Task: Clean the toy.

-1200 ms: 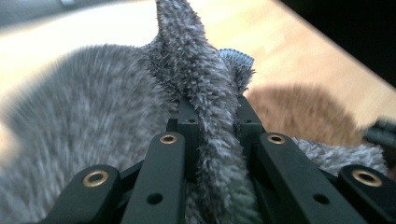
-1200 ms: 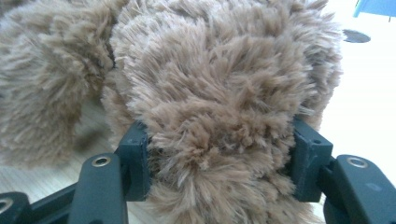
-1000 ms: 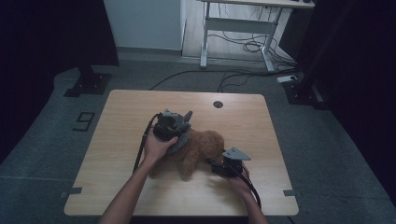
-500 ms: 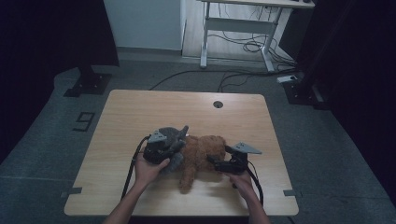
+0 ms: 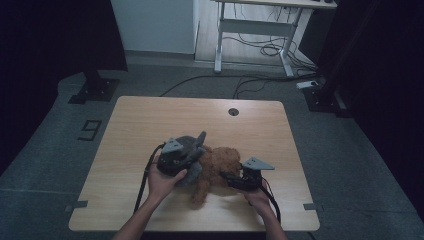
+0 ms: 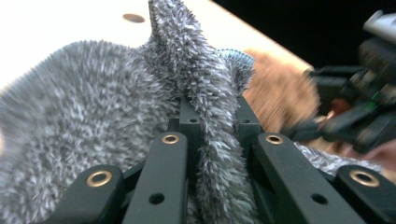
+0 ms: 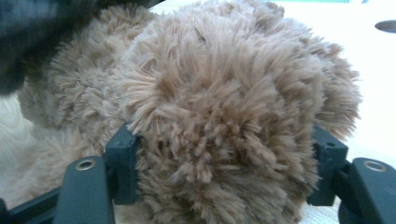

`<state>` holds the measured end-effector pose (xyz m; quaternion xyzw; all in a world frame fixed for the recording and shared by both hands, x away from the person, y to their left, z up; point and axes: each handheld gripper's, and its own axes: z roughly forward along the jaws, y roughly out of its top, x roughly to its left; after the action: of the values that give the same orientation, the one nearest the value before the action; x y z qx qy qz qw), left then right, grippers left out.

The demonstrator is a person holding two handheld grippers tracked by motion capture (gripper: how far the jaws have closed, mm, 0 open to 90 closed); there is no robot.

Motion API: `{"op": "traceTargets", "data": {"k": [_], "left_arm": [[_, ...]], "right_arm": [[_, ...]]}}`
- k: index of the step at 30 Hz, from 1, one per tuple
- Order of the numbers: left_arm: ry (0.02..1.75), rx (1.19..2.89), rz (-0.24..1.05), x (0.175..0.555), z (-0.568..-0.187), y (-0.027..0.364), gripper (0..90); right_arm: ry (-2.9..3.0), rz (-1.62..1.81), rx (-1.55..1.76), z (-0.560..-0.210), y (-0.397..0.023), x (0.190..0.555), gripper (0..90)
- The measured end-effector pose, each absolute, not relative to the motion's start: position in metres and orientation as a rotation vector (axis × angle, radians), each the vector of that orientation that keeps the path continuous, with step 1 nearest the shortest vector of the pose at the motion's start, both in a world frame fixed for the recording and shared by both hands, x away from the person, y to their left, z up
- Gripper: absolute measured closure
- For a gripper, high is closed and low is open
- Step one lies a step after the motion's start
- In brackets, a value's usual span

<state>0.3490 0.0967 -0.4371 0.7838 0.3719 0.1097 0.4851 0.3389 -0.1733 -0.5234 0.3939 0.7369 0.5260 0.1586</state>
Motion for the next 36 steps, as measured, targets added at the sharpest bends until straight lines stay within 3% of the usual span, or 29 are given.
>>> {"op": "traceTargets", "data": {"k": [8, 12, 15, 18, 26, 29, 36], "left_arm": [[0.813, 2.059, 0.209, 0.37, -0.434, 0.002, 78.1], [0.842, 2.064, 0.201, 0.375, -0.452, -0.009, 78.6], [0.851, 2.053, 0.24, 0.373, -0.451, 0.0, 79.2], [0.904, 2.062, 0.365, 0.374, -0.448, 0.021, 79.3], [1.039, 1.924, 0.308, 0.385, -0.448, 0.11, 79.2], [1.113, 1.858, 0.225, 0.395, -0.453, 0.143, 78.8], [1.196, 1.815, 0.141, 0.413, -0.473, 0.176, 78.4]], "right_arm": [[2.091, 1.463, 1.076, -0.524, -0.17, 0.332, 33.9], [2.088, 1.432, 1.092, -0.527, -0.17, 0.332, 34.6], [2.089, 1.435, 1.083, -0.528, -0.171, 0.332, 35.5], [2.086, 1.426, 1.086, -0.527, -0.169, 0.332, 36.1], [2.083, 1.447, 1.102, -0.528, -0.17, 0.332, 36.2], [2.074, 1.452, 1.108, -0.528, -0.169, 0.331, 36.2], [2.073, 1.457, 1.11, -0.529, -0.169, 0.33, 36.0]]}}
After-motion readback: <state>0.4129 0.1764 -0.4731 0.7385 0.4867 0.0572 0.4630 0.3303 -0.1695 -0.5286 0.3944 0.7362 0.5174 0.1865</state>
